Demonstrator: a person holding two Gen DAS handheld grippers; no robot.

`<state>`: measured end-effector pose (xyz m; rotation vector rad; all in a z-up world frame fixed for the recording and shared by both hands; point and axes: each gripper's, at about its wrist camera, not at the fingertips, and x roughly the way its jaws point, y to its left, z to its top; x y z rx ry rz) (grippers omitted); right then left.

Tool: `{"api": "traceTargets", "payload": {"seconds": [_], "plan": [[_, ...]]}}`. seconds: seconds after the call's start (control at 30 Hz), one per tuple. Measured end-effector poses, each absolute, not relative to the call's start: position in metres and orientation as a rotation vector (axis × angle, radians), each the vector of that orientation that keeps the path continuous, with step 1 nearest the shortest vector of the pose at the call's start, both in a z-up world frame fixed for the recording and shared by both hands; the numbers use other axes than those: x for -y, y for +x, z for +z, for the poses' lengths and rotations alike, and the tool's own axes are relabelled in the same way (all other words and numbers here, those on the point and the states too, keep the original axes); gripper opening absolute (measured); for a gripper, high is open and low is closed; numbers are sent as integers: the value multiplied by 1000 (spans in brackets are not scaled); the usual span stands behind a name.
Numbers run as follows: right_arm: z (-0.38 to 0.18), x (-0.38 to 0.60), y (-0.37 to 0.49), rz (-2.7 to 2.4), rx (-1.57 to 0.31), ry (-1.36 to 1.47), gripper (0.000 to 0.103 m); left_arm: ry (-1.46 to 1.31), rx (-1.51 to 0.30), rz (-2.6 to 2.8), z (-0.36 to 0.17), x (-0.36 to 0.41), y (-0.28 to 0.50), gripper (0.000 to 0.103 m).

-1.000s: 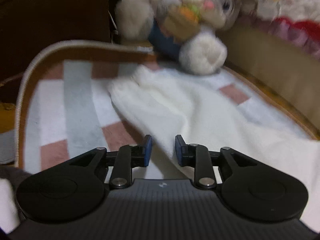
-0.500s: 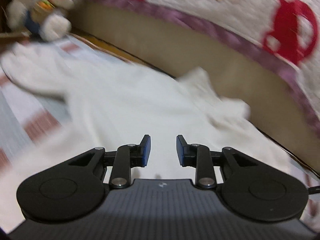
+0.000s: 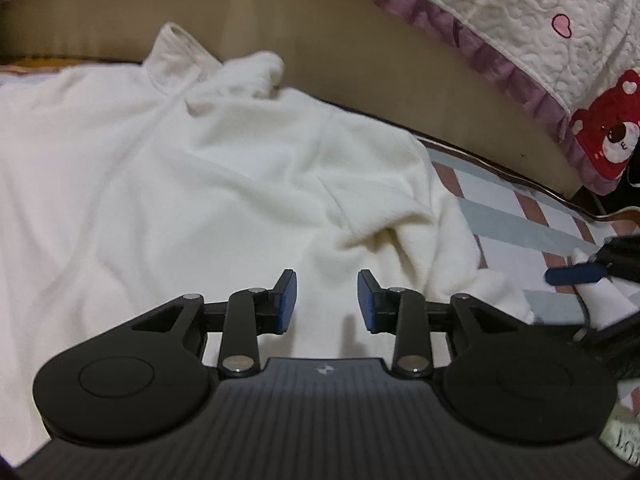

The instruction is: Fold clothes

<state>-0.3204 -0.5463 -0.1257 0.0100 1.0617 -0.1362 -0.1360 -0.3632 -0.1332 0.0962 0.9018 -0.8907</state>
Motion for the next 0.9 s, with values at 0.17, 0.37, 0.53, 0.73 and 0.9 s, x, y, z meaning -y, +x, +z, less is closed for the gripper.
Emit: {"api": "traceTargets", "payload": {"seconds": [0.17, 0.37, 0.53, 0.73, 0.9], "plan": [[-141, 556, -325, -68, -1060, 39, 68, 95, -924, -897, -148, 377, -139, 33], [-165, 590, -316, -16, -1065, 274, 17, 82, -935, -927, -157, 384, -144, 33], [-120, 586, -333, -100, -939, 236, 9, 142, -883, -924, -153, 381, -150, 37], [-48, 617, -383, -464, -727, 180, 8, 156, -889, -965, -147, 378, -154, 41], [-7, 671, -416, -671, -661, 208, 8, 242, -893, -1054, -148, 385, -170, 43]]}}
